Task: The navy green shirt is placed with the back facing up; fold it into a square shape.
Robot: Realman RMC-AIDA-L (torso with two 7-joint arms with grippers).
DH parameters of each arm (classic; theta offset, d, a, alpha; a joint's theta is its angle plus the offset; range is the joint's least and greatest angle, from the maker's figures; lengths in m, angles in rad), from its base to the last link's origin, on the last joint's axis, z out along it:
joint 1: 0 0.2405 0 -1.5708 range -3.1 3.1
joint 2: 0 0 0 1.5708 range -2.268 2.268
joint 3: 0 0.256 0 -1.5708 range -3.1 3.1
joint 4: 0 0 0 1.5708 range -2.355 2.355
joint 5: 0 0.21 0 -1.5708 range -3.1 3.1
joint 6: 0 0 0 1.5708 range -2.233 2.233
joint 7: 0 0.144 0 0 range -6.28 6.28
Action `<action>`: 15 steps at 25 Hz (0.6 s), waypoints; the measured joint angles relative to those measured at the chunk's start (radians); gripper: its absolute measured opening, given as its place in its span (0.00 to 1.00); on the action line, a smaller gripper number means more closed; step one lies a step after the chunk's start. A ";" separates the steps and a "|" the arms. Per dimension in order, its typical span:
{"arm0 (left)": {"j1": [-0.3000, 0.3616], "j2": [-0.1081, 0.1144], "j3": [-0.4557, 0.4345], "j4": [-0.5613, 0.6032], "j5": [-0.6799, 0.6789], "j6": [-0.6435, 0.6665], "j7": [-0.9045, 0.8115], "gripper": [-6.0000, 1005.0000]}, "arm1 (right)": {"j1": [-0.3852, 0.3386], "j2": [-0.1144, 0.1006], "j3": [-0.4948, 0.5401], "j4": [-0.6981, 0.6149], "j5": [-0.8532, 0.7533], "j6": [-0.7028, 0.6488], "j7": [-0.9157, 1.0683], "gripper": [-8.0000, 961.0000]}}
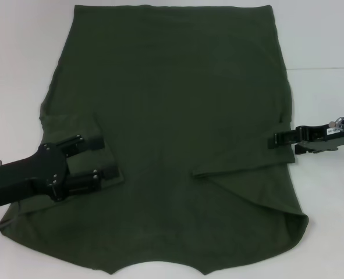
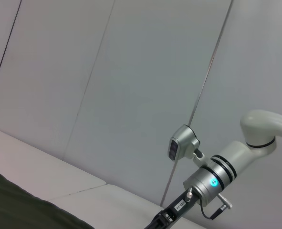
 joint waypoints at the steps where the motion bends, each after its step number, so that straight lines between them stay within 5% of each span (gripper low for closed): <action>1: 0.000 0.000 0.000 0.000 0.000 0.000 0.000 0.86 | -0.001 0.002 0.002 0.002 0.000 0.003 -0.004 0.91; 15: 0.000 0.000 0.000 0.000 0.000 0.000 -0.001 0.86 | -0.010 0.023 0.028 0.011 0.031 0.016 -0.037 0.90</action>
